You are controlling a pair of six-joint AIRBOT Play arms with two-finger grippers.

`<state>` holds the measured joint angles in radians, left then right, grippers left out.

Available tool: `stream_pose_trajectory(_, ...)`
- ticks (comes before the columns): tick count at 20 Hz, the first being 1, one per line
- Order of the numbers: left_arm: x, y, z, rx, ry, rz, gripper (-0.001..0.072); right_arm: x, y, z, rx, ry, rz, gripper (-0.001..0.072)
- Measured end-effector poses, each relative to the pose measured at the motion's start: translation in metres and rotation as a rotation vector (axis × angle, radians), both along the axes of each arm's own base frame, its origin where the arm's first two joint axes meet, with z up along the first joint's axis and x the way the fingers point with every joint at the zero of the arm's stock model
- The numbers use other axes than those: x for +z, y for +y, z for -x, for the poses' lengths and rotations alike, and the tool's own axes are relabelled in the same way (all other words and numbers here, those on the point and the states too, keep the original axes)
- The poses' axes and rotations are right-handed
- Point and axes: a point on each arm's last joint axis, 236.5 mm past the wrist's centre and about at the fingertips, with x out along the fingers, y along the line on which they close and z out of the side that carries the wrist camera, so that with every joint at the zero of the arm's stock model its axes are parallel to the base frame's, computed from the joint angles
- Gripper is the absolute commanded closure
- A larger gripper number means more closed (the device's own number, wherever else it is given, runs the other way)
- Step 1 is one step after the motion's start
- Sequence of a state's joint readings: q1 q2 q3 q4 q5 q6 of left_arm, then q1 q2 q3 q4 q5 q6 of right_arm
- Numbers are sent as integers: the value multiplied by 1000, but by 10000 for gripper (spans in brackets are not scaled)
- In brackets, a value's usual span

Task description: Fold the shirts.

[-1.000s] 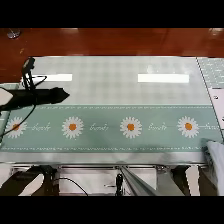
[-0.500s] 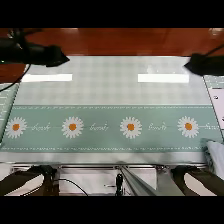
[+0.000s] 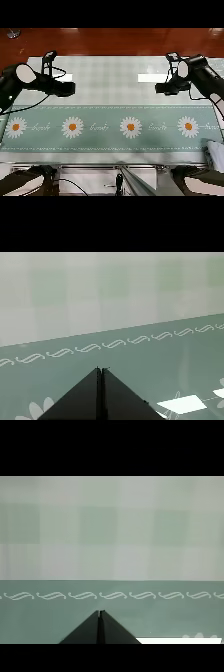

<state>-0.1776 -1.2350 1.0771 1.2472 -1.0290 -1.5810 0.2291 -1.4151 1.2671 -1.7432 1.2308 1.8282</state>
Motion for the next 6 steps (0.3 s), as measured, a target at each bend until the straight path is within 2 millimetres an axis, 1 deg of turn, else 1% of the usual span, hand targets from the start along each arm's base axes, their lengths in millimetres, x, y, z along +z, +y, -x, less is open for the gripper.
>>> stream_pose_trajectory(6,-7,3,4,-2,12,-16,686,-5,-3,3,-7,21,26,675)
